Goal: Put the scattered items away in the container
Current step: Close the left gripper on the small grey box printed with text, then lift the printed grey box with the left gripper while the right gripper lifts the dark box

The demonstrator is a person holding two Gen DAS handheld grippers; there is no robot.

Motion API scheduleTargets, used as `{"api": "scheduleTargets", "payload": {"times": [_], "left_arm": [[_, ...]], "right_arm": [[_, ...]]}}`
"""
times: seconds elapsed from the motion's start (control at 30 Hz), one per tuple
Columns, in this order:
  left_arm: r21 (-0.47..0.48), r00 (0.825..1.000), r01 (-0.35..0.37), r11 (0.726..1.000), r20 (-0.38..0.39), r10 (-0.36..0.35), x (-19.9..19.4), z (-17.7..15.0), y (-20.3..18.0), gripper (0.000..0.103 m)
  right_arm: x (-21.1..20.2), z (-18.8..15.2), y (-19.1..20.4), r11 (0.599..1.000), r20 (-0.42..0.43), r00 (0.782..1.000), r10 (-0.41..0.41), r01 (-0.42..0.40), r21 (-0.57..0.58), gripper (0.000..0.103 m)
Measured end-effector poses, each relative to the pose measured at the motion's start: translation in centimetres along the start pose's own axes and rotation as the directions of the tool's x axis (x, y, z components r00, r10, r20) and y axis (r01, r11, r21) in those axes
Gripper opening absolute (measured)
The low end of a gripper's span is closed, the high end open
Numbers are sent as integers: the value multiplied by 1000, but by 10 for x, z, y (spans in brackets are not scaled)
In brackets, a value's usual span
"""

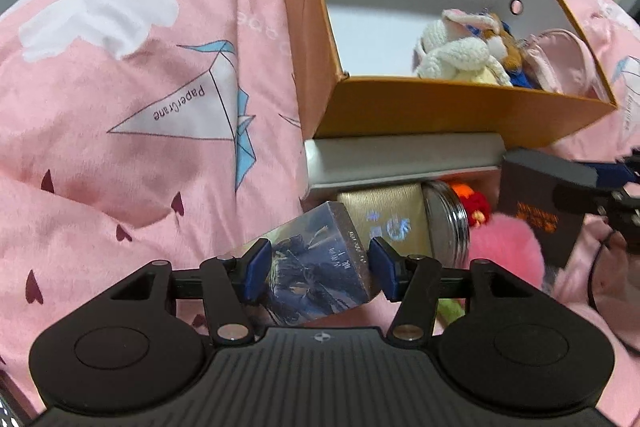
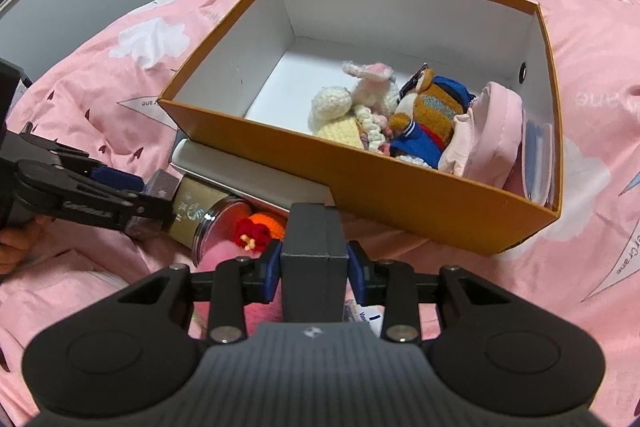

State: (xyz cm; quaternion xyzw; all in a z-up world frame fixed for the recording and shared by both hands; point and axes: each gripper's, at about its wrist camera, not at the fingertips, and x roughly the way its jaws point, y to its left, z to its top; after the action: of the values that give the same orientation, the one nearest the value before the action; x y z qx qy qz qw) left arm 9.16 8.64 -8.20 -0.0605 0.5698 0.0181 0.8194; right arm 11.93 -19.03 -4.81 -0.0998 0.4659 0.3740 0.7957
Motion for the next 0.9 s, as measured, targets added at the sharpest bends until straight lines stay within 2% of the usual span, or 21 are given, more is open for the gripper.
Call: {"api": "scheduleTargets", "payload": {"times": [0.3,0.57,0.77,0.9], "left_arm": [[29,999,-42,999,-1,42,-28,-10,4,58],[4,996,-85,996,-25,85,-40,-12,4,45],[34,988,-156,987,-7,156,-45,-15,2,41],[11,992,-119,993,-28,119,-41,-13,9,38]], "right_arm": [[1,-3,0,1000,-22,1000,1,-1,-5,39],[2,-8,-5,1000,-47,999,-2,3,16,40],[3,-12,-7,1000,-57,998,9,-7,30,41],[4,-12,-8,999,-55,998,23,-21,39,41]]}}
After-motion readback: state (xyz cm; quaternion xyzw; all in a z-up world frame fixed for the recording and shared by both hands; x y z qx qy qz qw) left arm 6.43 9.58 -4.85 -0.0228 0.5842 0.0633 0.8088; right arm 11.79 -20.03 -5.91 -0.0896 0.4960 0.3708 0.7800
